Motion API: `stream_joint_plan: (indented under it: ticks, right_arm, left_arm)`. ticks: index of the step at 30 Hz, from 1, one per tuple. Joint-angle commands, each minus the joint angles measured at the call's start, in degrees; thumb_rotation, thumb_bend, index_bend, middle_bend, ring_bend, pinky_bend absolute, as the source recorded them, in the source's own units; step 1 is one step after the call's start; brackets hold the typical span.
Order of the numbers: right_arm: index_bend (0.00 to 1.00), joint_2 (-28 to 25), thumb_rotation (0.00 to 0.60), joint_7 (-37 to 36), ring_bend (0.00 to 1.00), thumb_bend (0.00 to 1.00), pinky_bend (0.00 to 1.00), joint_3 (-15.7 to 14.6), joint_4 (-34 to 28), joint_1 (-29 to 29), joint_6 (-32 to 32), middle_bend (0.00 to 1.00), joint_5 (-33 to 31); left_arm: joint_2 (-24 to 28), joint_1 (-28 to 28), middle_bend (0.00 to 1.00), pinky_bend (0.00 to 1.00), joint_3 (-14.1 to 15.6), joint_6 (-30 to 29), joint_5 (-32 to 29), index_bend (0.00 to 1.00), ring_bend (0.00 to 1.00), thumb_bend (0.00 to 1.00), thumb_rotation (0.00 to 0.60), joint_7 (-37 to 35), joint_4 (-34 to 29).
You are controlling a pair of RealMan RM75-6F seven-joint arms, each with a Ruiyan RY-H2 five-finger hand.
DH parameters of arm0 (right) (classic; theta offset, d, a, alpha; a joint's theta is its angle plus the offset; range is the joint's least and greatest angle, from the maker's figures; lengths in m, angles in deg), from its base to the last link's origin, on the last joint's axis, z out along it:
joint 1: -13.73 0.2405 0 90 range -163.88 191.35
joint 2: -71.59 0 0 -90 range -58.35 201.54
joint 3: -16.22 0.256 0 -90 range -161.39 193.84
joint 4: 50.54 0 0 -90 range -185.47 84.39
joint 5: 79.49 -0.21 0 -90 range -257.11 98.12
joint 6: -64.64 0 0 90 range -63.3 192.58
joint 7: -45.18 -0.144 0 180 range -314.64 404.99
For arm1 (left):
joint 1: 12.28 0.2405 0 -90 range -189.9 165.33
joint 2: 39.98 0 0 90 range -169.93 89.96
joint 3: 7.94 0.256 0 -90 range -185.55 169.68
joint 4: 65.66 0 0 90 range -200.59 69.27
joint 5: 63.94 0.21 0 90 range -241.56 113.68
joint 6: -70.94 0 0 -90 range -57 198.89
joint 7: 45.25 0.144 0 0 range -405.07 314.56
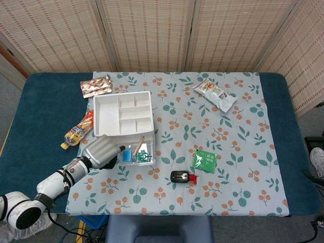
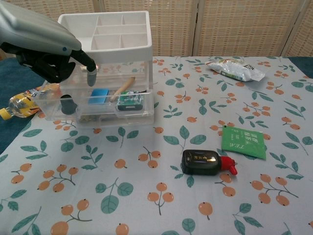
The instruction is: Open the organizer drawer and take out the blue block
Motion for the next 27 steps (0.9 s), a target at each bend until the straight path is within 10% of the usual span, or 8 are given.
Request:
stream_joint_plan:
  ticks: [1, 8, 17, 27]
  right_arm:
    - [0.00, -0.33, 0.600, 0.05, 0.00, 0.13, 0.06, 0.17, -0.24, -0.04, -0.36, 0.13, 0.15]
    - [0.00, -2.42, 0.600, -0.05, 0.00, 0.13, 0.06, 1.20, -1.86, 0.05, -1.52, 0.13, 0.46]
    - [0.00, -4.28, 0.600, 1.16, 0.00, 0.13, 0.06, 2.09, -3.78, 0.61, -1.76, 0.13, 0.39]
    - [0.00, -4.34, 0.600, 1.35, 0.00, 0.13, 0.06, 1.91, -4.15, 0.92, -1.04, 0.13, 0.15]
  left_arm:
    - [1.11, 1.70, 0.97, 1.00, -0.63, -2.36, 2.45, 0.29, 1.00, 0.84, 0.271, -1.30, -0.95]
    - [-2.45, 8.04, 0.95, 1.00, -2.58, -10.43, 14.87, 0.30, 0.99, 0.54, 0.594, -7.35, 3.29]
    - [-9.94, 12.14, 0.95, 1.00, -3.75, -17.89, 31.12, 0.33, 0.99, 0.28, 0.600, -17.44, 14.78]
    - [-11.16, 10.21, 0.95, 1.00, -3.77, -15.99, 40.82, 0.35, 0.99, 0.27, 0.600, -22.50, 21.42]
